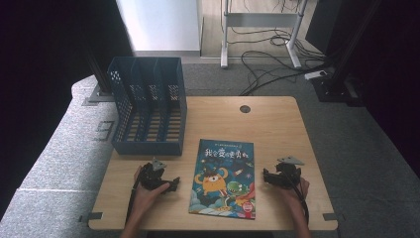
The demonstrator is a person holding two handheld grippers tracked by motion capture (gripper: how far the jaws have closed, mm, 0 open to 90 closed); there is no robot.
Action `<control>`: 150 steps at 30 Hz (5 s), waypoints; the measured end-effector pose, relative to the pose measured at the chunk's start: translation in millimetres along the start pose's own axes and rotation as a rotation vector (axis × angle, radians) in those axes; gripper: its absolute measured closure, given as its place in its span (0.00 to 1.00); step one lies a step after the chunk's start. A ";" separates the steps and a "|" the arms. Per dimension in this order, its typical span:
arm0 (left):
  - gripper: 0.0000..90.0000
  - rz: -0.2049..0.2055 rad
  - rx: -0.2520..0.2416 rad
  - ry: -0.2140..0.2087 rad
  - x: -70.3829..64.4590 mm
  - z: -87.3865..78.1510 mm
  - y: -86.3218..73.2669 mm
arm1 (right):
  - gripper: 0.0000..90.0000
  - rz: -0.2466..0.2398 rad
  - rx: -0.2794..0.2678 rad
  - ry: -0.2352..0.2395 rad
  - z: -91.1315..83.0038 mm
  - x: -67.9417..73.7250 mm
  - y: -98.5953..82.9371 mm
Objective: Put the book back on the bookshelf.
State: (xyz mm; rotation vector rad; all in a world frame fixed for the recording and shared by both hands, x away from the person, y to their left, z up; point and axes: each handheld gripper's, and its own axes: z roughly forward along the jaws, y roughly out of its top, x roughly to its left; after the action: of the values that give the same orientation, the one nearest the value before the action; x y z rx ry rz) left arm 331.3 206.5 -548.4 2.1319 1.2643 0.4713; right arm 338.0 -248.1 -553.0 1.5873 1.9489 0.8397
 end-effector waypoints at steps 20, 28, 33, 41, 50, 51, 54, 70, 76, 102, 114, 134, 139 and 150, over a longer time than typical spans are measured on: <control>0.12 -0.092 -0.074 -0.114 -9.1 -10.0 36.4 | 0.18 -0.038 0.023 0.121 -3.1 37.3 27.0; 0.16 -0.070 -0.053 -0.140 -31.7 3.6 58.9 | 0.19 -0.039 0.008 0.182 6.7 62.2 44.0; 0.16 -0.092 -0.046 -0.174 -39.3 8.8 53.8 | 0.19 -0.051 0.028 0.186 10.6 69.6 44.9; 0.16 -0.041 0.012 -0.196 -59.8 21.8 48.3 | 0.16 -0.049 0.061 0.172 21.7 82.7 35.2; 0.16 0.000 0.039 -0.197 -71.0 25.7 45.1 | 0.19 -0.032 0.062 0.162 21.2 86.6 34.9; 0.16 0.007 0.042 -0.202 -72.1 24.8 44.2 | 0.19 -0.033 0.065 0.171 20.9 88.3 34.7; 0.16 0.015 0.044 -0.206 -73.8 22.4 41.4 | 0.20 -0.039 0.072 0.212 21.1 94.7 34.0; 0.16 0.034 0.040 -0.177 -77.2 21.0 38.2 | 0.19 -0.012 0.162 0.222 37.4 93.4 61.2; 0.15 0.026 0.040 -0.187 -76.1 21.1 38.6 | 0.19 0.019 0.168 0.237 40.1 90.0 63.7; 0.15 0.018 0.011 -0.207 -72.2 22.1 36.8 | 0.31 0.135 0.153 0.381 28.9 89.5 82.2; 0.15 0.019 0.012 -0.205 -72.6 22.2 36.9 | 0.29 0.152 0.197 0.286 39.2 71.8 77.2; 0.16 0.026 -0.011 -0.207 -72.4 22.1 33.7 | 0.28 0.247 0.253 0.366 47.2 62.8 80.6; 0.15 0.038 -0.011 -0.201 -73.1 22.2 33.3 | 0.28 0.223 0.264 0.346 47.6 65.9 81.0; 0.16 0.041 -0.015 -0.194 -74.3 22.3 32.5 | 0.26 0.230 0.272 0.342 46.1 68.2 80.3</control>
State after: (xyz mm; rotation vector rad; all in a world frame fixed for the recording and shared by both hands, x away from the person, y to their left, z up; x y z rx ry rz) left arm 329.9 122.5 -543.4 2.1368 1.1072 0.2817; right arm 410.9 -163.3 -526.3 1.9625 2.2213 1.0291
